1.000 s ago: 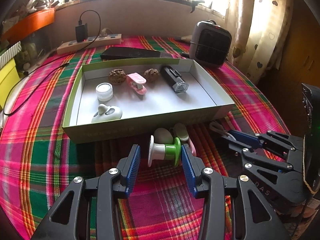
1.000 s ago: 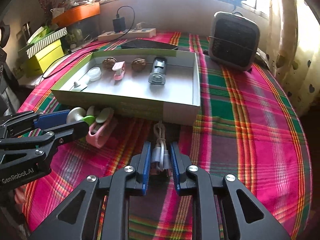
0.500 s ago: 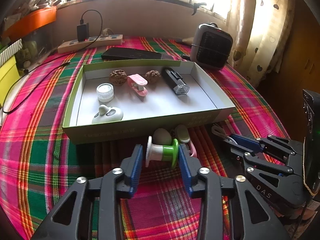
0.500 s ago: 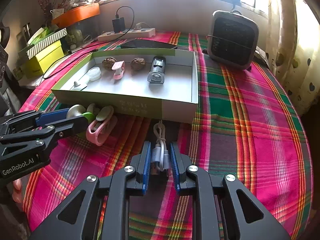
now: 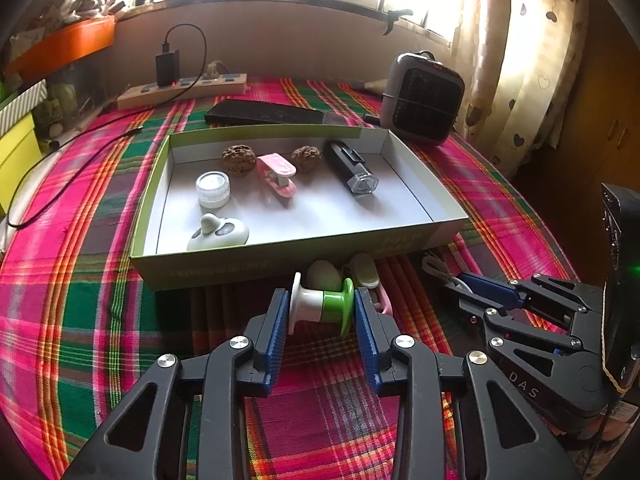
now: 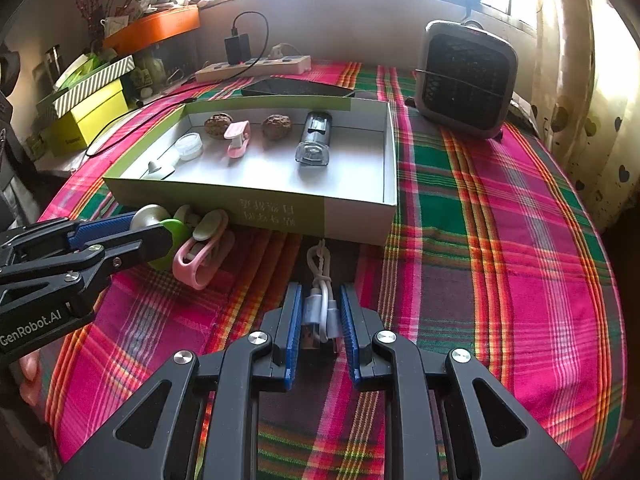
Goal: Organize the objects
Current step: 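Lift the spool and cable and carry them toward the tray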
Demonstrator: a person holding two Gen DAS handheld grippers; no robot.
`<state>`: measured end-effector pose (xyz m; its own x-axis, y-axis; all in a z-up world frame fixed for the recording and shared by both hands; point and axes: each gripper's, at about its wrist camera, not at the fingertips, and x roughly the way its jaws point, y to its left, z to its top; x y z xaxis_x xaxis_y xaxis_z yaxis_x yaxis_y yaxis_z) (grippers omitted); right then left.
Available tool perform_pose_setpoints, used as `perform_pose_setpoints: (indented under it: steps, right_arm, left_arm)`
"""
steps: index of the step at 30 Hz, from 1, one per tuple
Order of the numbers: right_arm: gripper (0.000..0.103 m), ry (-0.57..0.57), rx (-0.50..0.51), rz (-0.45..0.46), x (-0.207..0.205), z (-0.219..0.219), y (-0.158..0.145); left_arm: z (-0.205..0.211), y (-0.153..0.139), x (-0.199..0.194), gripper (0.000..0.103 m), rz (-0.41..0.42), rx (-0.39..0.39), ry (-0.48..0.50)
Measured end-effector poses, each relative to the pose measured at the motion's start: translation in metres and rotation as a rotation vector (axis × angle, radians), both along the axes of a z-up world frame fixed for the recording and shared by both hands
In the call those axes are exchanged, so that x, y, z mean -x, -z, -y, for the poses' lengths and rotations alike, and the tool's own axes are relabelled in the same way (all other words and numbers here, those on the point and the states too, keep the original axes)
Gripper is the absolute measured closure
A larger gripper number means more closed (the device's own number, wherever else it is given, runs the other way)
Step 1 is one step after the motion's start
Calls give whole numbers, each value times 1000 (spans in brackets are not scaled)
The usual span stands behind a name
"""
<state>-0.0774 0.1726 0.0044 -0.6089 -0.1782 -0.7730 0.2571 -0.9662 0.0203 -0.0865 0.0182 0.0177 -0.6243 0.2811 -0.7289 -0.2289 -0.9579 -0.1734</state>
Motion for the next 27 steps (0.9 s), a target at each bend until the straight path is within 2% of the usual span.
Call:
perform_pose_setpoints:
  steps: [27]
  right_arm:
    - [83, 22, 53, -5, -7, -13, -4]
  left_arm:
    - [4, -10, -8, 72, -38, -16, -4]
